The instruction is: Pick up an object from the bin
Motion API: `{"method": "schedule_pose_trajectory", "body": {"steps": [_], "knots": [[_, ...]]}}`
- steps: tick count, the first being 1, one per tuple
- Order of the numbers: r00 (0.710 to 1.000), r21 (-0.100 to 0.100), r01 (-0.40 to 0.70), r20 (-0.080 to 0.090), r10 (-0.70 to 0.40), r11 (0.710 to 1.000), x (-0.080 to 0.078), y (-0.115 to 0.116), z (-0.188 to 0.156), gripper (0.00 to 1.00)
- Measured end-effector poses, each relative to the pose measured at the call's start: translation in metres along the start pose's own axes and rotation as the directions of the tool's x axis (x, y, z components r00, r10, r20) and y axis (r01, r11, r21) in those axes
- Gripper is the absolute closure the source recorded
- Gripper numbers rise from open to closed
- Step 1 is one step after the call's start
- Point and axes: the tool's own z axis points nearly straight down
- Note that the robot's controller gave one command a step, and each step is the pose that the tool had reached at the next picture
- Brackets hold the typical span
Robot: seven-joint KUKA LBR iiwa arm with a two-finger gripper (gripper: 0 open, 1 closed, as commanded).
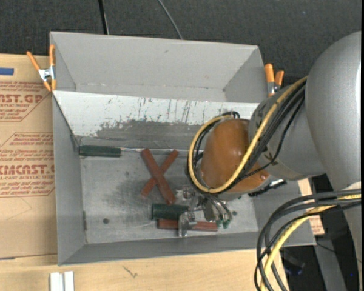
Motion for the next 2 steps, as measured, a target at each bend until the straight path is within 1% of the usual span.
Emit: {"method": "schedule_pose_trajectory", "body": {"steps": [1,2], "knots": [[1.000,0.000,0.000,0.000,0.000,1.000,0.0000,0.0000,0.0000,1.00],[0.997,0.005,0.077,-0.006,-0.077,0.997,-0.0091,0.0093,0.0000,1.00]]}}
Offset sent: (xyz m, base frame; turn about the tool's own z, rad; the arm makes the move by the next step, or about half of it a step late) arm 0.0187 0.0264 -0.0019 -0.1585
